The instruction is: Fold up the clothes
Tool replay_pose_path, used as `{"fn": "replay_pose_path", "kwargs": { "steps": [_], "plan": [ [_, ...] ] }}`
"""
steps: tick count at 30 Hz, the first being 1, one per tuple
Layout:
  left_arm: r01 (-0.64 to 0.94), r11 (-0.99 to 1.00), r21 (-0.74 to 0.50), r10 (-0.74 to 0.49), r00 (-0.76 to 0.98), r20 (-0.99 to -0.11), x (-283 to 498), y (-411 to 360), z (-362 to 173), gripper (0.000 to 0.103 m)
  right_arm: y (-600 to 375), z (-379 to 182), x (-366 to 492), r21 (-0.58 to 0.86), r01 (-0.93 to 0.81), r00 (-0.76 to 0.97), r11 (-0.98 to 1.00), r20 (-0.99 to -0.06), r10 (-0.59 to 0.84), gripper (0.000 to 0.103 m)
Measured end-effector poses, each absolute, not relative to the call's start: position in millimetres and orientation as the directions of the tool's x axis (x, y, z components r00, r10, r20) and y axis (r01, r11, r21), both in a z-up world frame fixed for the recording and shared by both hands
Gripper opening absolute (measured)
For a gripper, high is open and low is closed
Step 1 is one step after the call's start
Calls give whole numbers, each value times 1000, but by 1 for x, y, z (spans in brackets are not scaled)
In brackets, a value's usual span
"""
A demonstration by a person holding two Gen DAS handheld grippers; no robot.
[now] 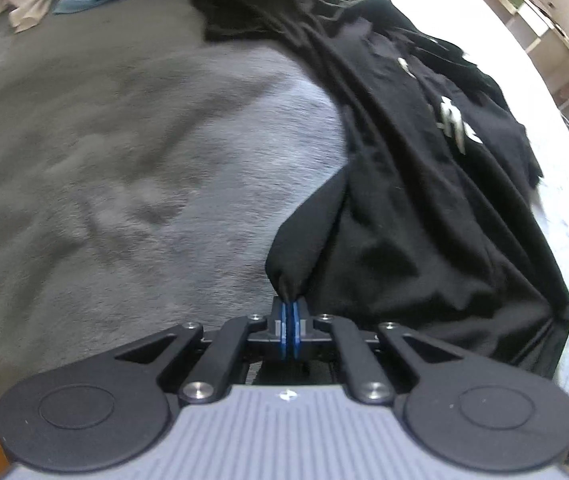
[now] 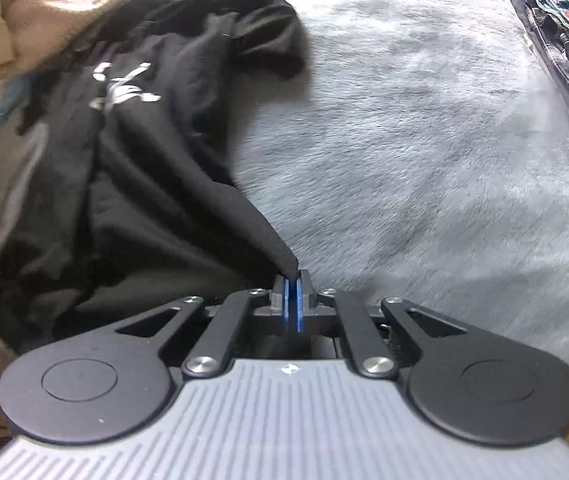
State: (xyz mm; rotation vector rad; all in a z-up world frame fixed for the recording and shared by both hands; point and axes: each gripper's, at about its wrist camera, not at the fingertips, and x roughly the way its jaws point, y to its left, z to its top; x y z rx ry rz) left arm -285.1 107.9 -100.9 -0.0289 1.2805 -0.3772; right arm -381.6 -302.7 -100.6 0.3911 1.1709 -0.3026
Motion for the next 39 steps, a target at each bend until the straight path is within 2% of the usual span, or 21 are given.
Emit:
{"fn": "replay_pose_path", "kwargs": {
  "steps": [2, 3, 5, 7, 9, 16, 20, 23, 24, 27, 29, 31, 33, 39],
  "plan": [
    [240, 944, -226, -284, 249, -926, -284, 113, -101, 3, -304, -111, -377, 100, 425, 337, 900, -940, -54, 4],
    [231, 946, -226, -283, 256, -924, -284, 116, -101, 3, -304, -111, -377, 93, 431, 332, 898, -941, -62, 8],
    [205, 951, -231, -282, 273, -920, -285, 125, -98, 3, -305, -111, -377, 82, 446, 324, 892, -943, -75, 18],
    [175, 957, -233, -277, 293, -915, -287, 134, -94, 3, -304, -103, -382, 50, 455, 323, 889, -940, -112, 35],
    [138, 962, -234, -267, 325, -907, -289, 145, -87, 3, -303, -93, -388, 24, 462, 330, 886, -932, -146, 46],
    [-22, 974, -225, -195, 419, -887, -298, 185, -68, 3, -286, -71, -383, -33, 375, 380, 927, -906, -186, 47],
    [-105, 973, -207, -149, 400, -904, -296, 201, -83, 3, -285, -80, -377, -32, 369, 355, 929, -919, -173, 47],
    [-95, 979, -178, -129, 383, -915, -287, 205, -95, 5, -288, -84, -379, -23, 390, 338, 921, -927, -166, 47],
    [-92, 981, -171, -125, 376, -918, -285, 207, -98, 8, -288, -84, -380, -26, 391, 335, 920, -927, -168, 47],
    [-89, 981, -173, -129, 370, -920, -285, 213, -97, 30, -289, -83, -387, -24, 397, 335, 918, -927, -169, 47],
    [-85, 979, -185, -142, 367, -919, -288, 217, -94, 33, -290, -81, -393, -15, 404, 341, 915, -926, -165, 47],
    [-81, 976, -201, -160, 358, -920, -291, 221, -92, 44, -291, -80, -398, 6, 416, 349, 909, -924, -154, 47],
    [-74, 973, -220, -183, 341, -922, -292, 222, -92, 51, -288, -76, -400, 36, 412, 377, 911, -917, -134, 47],
    [-2, 970, -244, -227, 365, -903, -278, 206, -86, 55, -262, -60, -391, 113, 285, 490, 952, -870, -43, 47]
  ]
}}
